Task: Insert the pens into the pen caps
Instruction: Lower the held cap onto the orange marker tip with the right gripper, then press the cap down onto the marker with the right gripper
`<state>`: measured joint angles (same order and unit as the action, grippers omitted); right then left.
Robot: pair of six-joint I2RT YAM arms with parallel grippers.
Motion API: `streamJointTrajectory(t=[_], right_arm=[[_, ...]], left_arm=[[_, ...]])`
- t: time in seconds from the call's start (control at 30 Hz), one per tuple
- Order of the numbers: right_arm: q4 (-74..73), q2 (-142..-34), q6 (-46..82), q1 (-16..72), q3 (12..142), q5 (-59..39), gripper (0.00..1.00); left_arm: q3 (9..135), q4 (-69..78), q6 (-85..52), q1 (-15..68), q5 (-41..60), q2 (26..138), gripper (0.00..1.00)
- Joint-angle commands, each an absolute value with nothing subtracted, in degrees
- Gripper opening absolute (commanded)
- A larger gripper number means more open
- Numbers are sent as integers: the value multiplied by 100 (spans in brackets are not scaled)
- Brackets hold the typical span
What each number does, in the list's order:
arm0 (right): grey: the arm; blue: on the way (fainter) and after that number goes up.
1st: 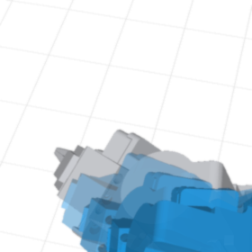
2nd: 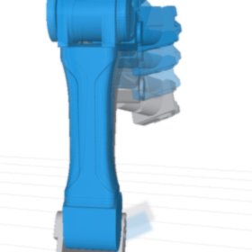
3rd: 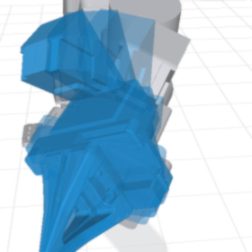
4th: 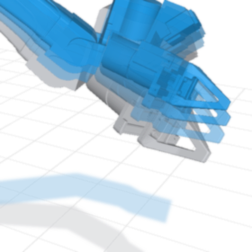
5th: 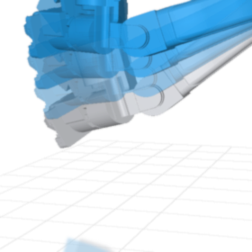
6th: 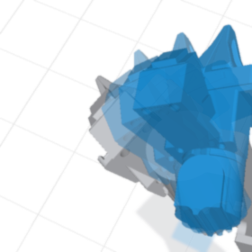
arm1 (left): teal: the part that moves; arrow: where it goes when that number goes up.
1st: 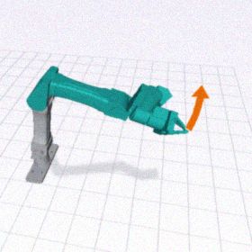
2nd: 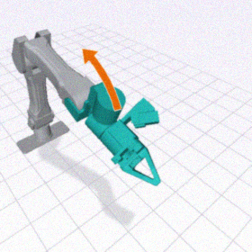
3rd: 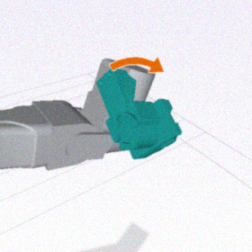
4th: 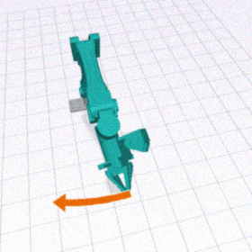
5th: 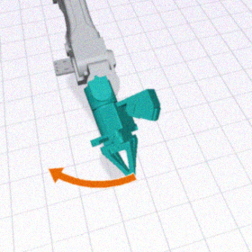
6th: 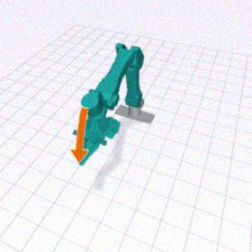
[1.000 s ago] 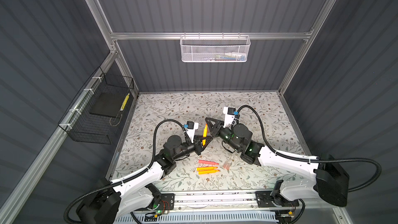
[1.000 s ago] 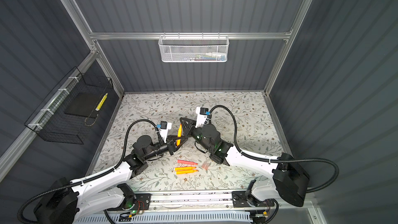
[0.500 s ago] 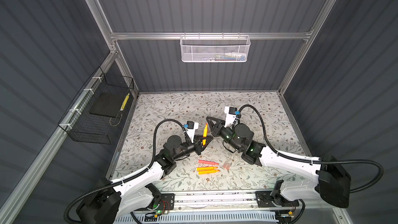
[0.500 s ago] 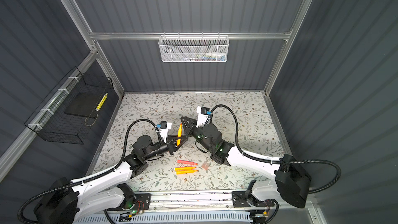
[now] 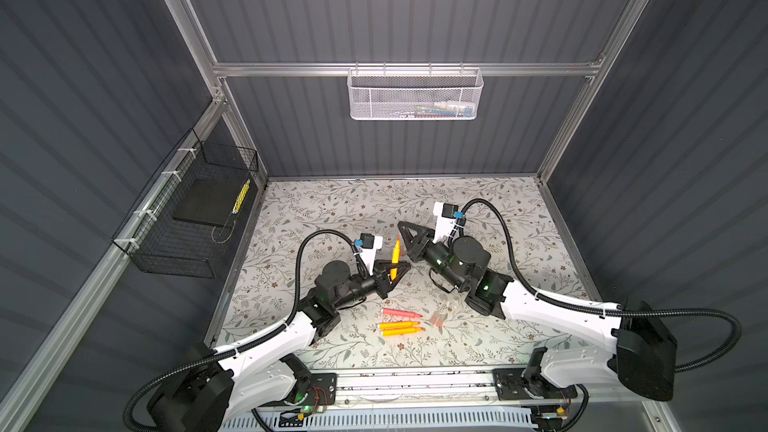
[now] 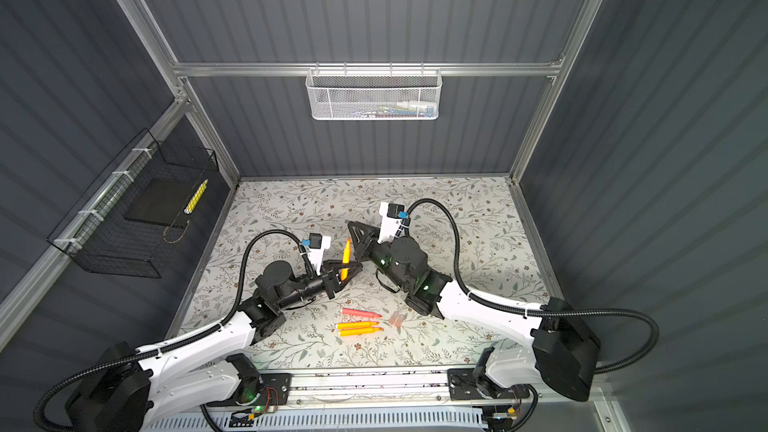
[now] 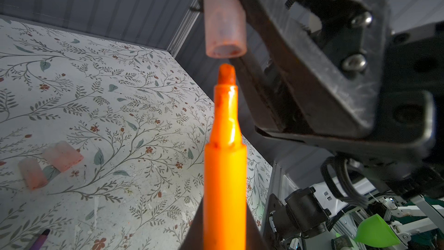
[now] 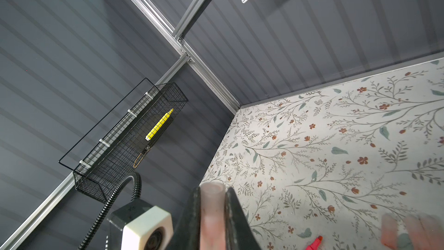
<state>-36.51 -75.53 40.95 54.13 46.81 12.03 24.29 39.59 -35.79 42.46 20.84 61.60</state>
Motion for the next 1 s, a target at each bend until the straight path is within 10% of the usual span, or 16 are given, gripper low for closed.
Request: streamJointTrajectory(t=[0.0, 0.97], right_arm=[[-3648, -7532, 4011, 5432, 4837, 1260, 2], [-4532, -7399, 4169, 5858, 3681, 1064, 1]], left_arm=[[2430, 3938, -3454, 4267, 2114, 6054, 0], [2610, 3751, -3604, 4260, 1651, 5872, 0]])
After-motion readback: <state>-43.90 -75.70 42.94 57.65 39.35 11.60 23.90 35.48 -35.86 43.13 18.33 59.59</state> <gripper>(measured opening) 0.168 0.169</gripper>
